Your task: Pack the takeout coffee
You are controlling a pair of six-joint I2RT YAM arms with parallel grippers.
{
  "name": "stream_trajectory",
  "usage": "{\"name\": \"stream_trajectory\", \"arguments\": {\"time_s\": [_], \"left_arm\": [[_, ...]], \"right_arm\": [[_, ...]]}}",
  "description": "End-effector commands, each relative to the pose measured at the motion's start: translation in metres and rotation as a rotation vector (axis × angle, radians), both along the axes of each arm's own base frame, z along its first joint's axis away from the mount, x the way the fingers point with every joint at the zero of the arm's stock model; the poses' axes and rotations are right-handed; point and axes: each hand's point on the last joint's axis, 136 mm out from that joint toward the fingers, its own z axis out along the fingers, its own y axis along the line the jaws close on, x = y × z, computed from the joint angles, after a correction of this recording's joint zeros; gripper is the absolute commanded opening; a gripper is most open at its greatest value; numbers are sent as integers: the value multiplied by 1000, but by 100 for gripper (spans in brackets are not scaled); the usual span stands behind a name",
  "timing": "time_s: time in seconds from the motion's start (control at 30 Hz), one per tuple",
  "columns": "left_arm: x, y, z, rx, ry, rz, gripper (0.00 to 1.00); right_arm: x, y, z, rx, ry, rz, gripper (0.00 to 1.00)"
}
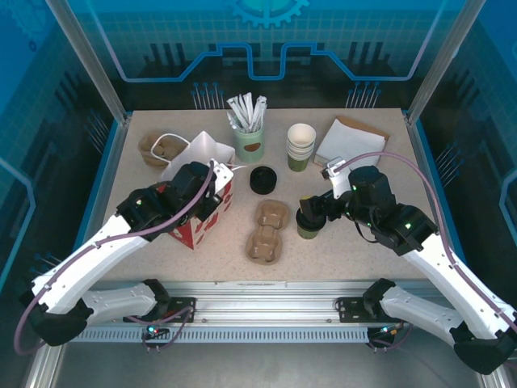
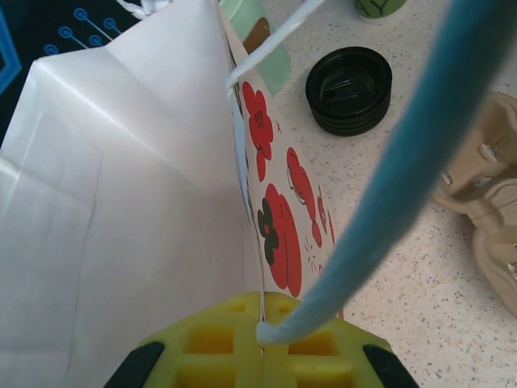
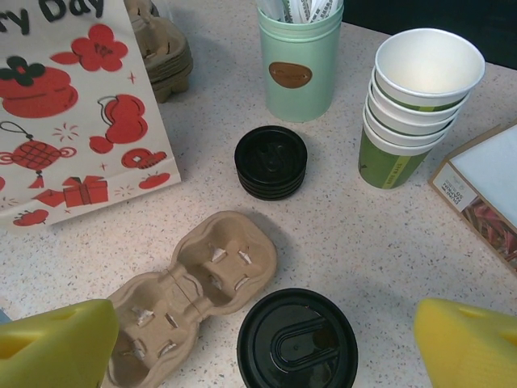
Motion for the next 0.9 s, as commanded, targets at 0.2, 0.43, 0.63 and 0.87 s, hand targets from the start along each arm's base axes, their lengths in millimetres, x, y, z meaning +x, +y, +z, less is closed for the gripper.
{"name": "stream_trajectory", "arguments": {"time_s": [0.2, 0.43, 0.63, 0.87], "left_arm": [[13, -29, -4, -85, -23, -54, 0], [24, -46, -10, -102, -29, -87, 0], [36, -54, -10, -109, -37, -102, 0], [52, -63, -7, -166, -50, -110, 0]], "right_arm": [[0, 2, -10, -2, 32, -6, 96], [2, 4, -15, -4, 47, -5, 96], [1, 3, -20, -8, 59, -11, 96], [1, 3, -24, -11, 67, -16, 96]]}}
